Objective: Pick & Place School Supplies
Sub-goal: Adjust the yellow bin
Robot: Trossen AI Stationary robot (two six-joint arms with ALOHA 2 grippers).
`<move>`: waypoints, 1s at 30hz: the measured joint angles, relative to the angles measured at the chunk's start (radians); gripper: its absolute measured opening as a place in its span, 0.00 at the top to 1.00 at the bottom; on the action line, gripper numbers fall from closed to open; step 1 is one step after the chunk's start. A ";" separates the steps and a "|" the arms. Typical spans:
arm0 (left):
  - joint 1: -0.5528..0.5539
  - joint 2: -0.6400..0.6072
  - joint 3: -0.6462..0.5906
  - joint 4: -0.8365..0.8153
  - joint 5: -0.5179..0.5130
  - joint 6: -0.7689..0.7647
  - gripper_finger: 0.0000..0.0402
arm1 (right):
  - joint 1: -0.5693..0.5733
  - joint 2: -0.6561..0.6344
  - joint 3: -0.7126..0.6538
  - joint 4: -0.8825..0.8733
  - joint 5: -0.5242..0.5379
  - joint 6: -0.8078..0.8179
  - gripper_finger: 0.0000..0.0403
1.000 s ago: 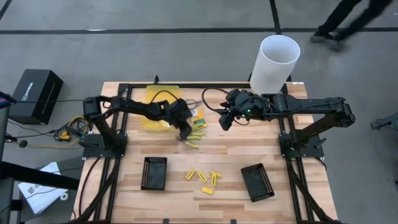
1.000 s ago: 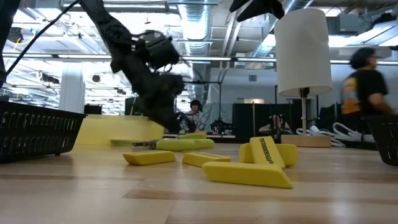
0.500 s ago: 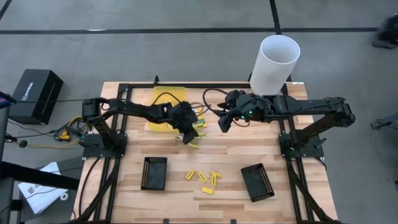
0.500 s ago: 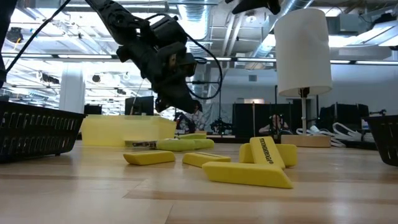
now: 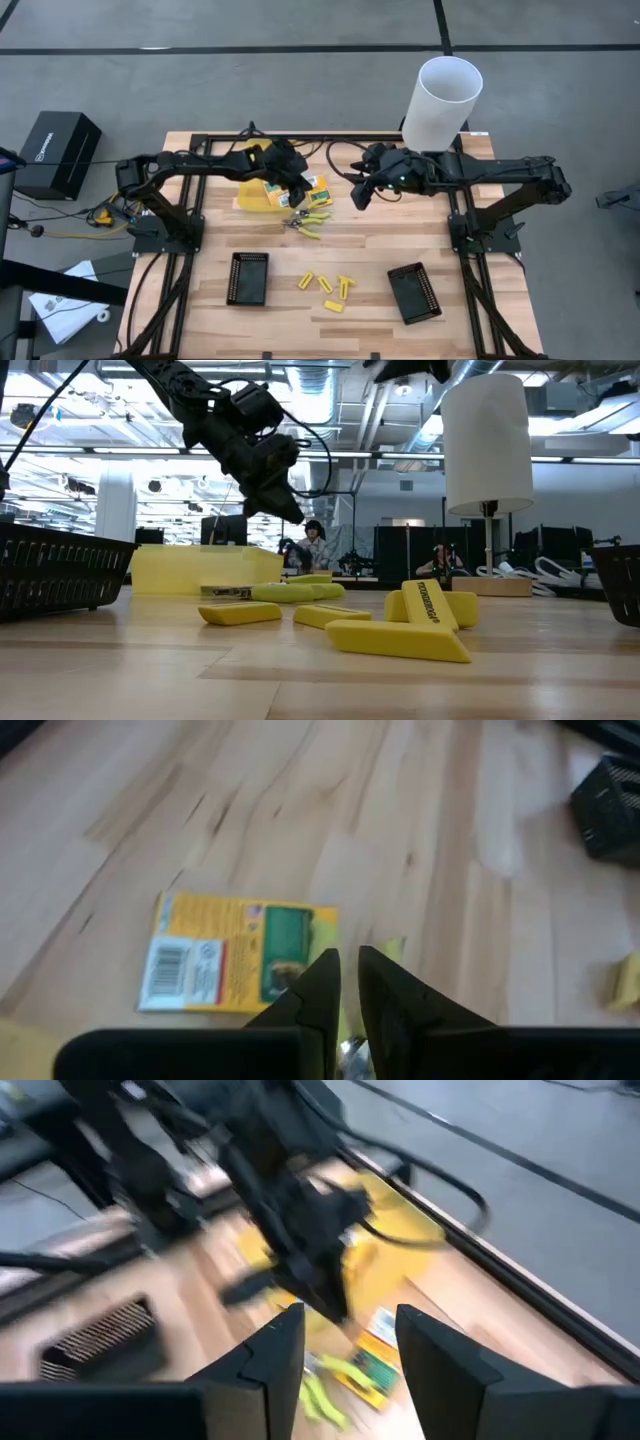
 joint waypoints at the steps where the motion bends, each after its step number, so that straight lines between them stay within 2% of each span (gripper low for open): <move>1: 0.006 0.000 0.000 -0.008 -0.001 0.001 0.91 | -0.007 0.008 0.000 -0.024 0.002 0.005 0.65; 4: 0.024 0.000 0.000 -0.008 -0.002 0.002 0.91 | -0.036 0.041 0.000 -0.085 -0.006 0.017 0.69; 7: 0.041 0.000 0.000 -0.009 -0.002 0.002 0.91 | -0.068 0.088 0.000 -0.093 -0.057 0.012 0.71; 12: 0.058 0.000 0.000 -0.020 -0.006 0.008 0.91 | -0.104 0.180 0.000 -0.056 -0.141 0.001 0.69; 16: 0.077 0.000 -0.004 -0.096 -0.029 0.059 0.91 | -0.114 0.220 -0.001 0.015 -0.207 -0.002 0.67; 21: 0.114 0.000 -0.038 -0.133 -0.034 0.088 0.91 | -0.114 0.223 0.000 0.099 -0.216 -0.002 0.65; 26: 0.128 0.000 -0.066 -0.135 -0.018 0.101 0.91 | -0.114 0.214 0.000 0.125 -0.215 0.000 0.66; 30: 0.128 0.000 -0.086 -0.192 -0.046 0.115 0.91 | -0.114 0.214 0.000 0.120 -0.216 0.009 0.67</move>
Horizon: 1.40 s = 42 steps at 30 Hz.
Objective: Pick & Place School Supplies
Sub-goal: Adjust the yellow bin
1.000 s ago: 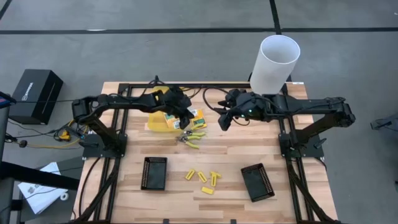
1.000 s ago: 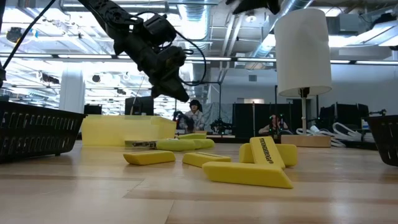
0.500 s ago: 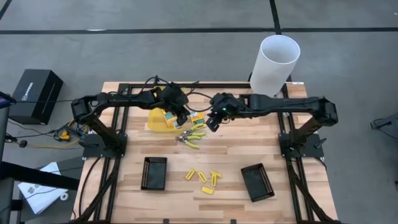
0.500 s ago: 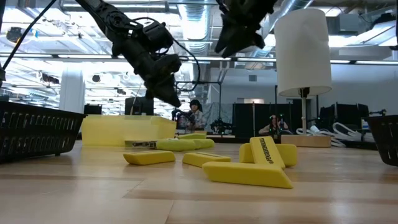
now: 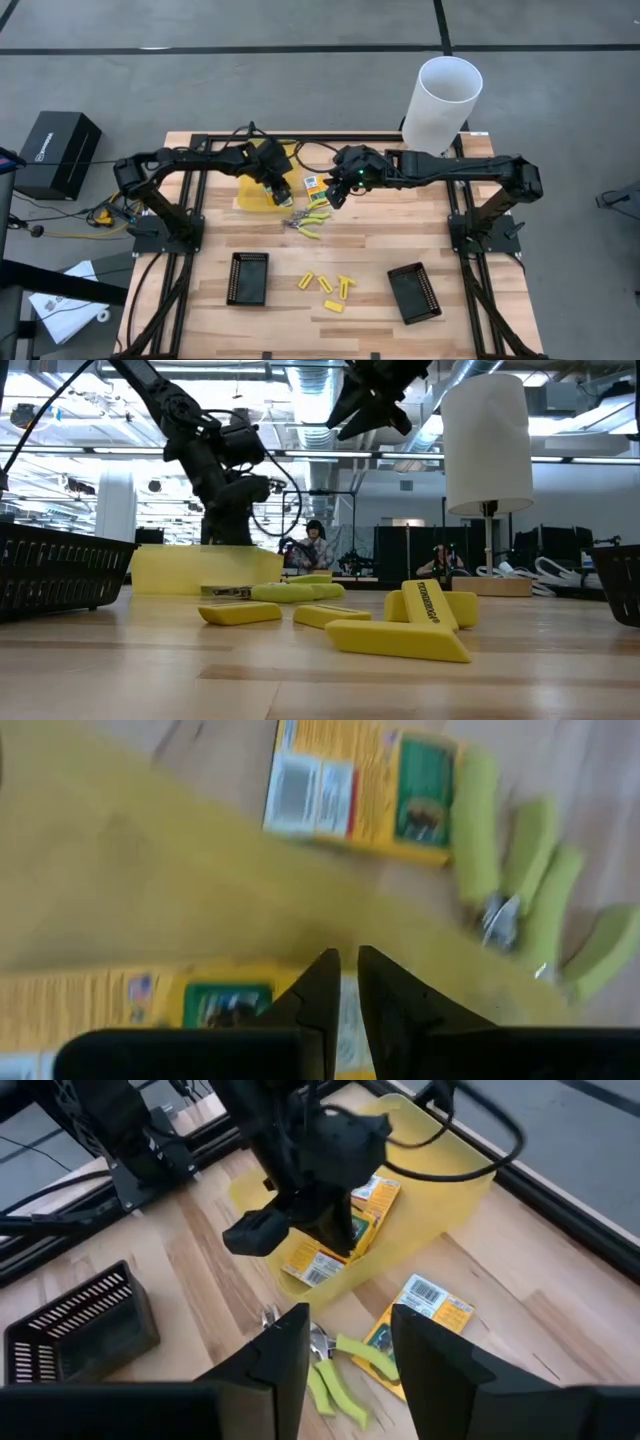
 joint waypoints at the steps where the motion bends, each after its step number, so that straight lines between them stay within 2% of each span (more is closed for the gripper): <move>1: 0.000 0.000 -0.008 -0.018 -0.007 0.010 0.91 | 0.002 0.000 0.000 -0.001 -0.001 0.000 0.67; 11: 0.050 -0.010 -0.070 -0.178 -0.031 0.023 0.91 | 0.009 0.000 0.000 -0.004 -0.004 0.000 0.67; 20: 0.101 -0.084 -0.077 -0.319 -0.129 0.124 0.91 | 0.009 0.000 0.000 -0.004 -0.014 -0.003 0.66; 26: 0.161 -0.084 -0.076 -0.447 -0.137 0.194 0.94 | 0.007 0.000 0.000 -0.003 -0.021 -0.008 0.67; 31: 0.200 -0.084 -0.076 -0.498 -0.139 0.220 0.99 | 0.008 0.000 0.000 -0.003 -0.021 -0.009 0.67; 42: 0.285 -0.084 -0.076 -0.567 -0.197 0.254 0.99 | 0.007 0.000 0.000 -0.004 -0.021 -0.011 0.66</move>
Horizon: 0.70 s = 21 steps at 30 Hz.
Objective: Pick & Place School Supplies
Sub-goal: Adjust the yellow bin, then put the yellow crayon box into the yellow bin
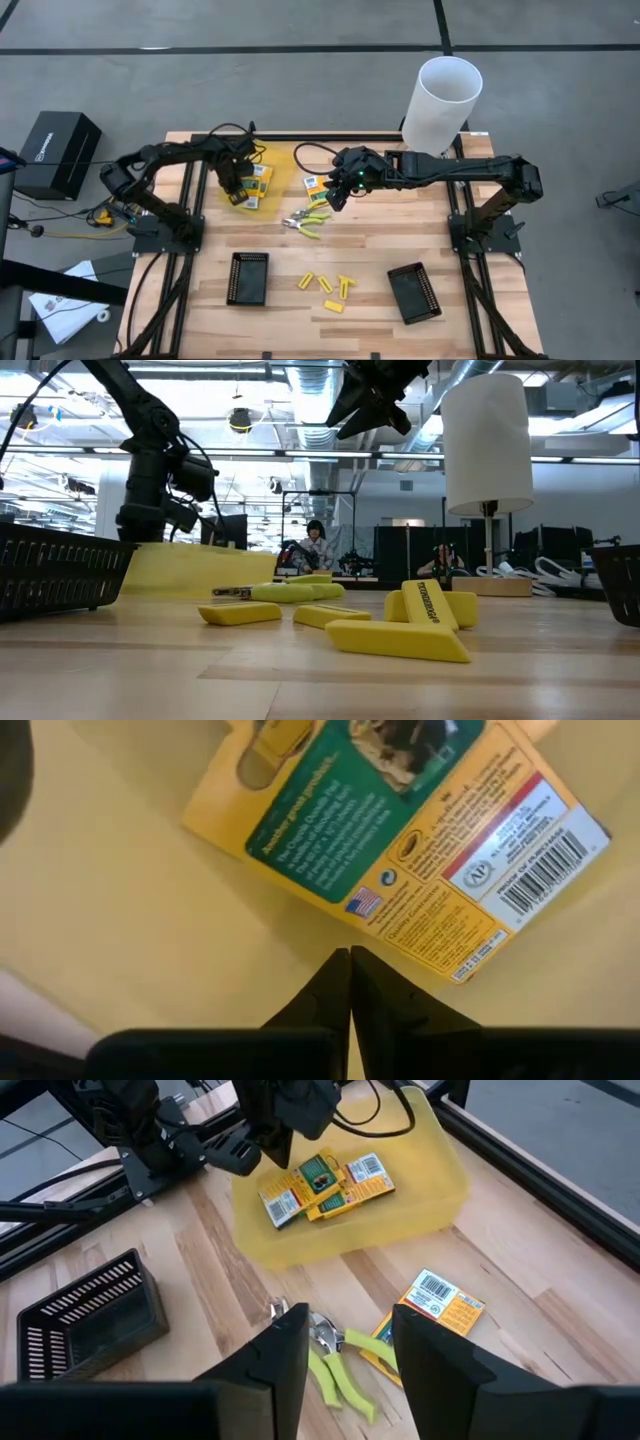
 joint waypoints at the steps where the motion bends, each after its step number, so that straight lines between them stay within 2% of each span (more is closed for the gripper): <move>1: 0.006 0.000 0.000 -0.004 -0.005 0.001 0.99 | 0.000 0.000 0.000 0.000 0.000 -0.002 0.66; 6: 0.023 -0.003 0.000 -0.011 -0.012 0.012 0.98 | 0.000 0.000 0.000 0.000 0.000 -0.018 0.66; 10: 0.006 -0.043 0.001 -0.009 0.075 -0.012 0.96 | 0.001 -0.013 -0.001 -0.010 0.001 -0.045 0.65; 17: -0.012 -0.227 0.009 -0.002 0.088 -0.037 0.88 | -0.012 -0.087 0.002 -0.020 0.003 -0.106 0.64; 21: -0.013 -0.341 0.041 0.013 0.142 -0.083 0.83 | -0.034 -0.100 0.002 -0.150 0.011 -0.152 0.65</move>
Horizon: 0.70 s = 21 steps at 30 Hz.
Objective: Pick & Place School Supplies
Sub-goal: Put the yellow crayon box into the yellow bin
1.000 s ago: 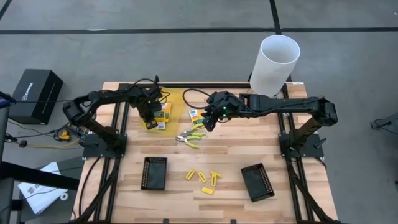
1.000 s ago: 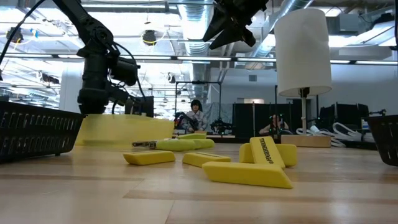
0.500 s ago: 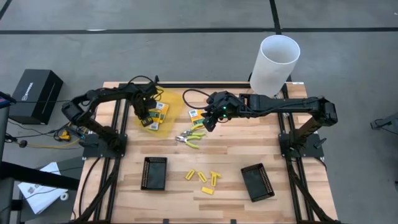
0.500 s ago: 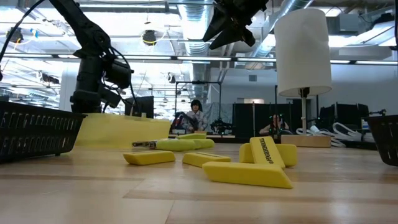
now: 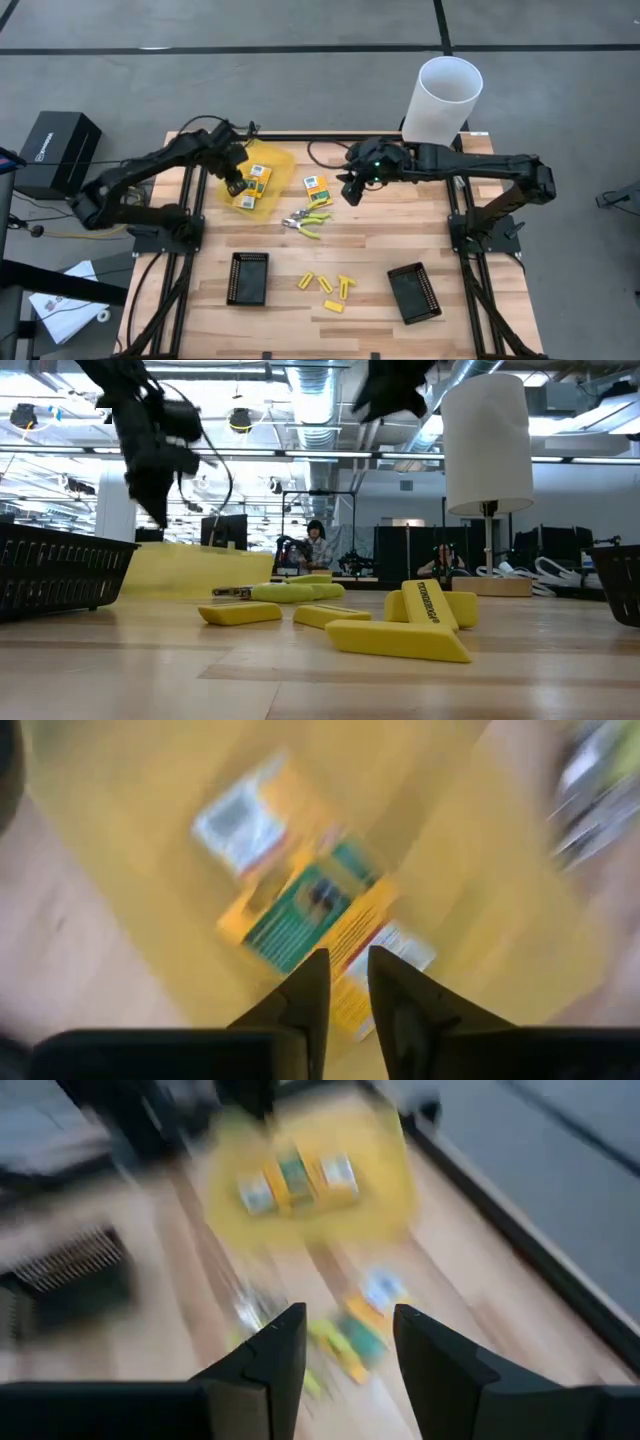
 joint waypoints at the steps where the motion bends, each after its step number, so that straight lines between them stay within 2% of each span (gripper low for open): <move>1: -0.002 -0.025 0.007 0.015 0.034 -0.024 0.82 | -0.005 0.008 -0.003 -0.050 -0.002 -0.013 0.65; 5: -0.039 -0.112 0.028 0.129 0.148 -0.165 0.81 | -0.015 0.065 -0.027 -0.068 -0.048 -0.063 0.66; 8: -0.102 -0.163 0.031 0.231 0.174 -0.273 0.81 | -0.019 0.118 -0.045 -0.038 -0.107 -0.076 0.65; 14: -0.249 -0.206 0.031 0.393 0.148 -0.436 0.81 | -0.026 0.230 -0.044 0.014 -0.194 -0.122 0.61; 21: -0.335 -0.185 0.031 0.444 0.079 -0.522 0.81 | -0.024 0.326 -0.019 0.061 -0.223 -0.135 0.55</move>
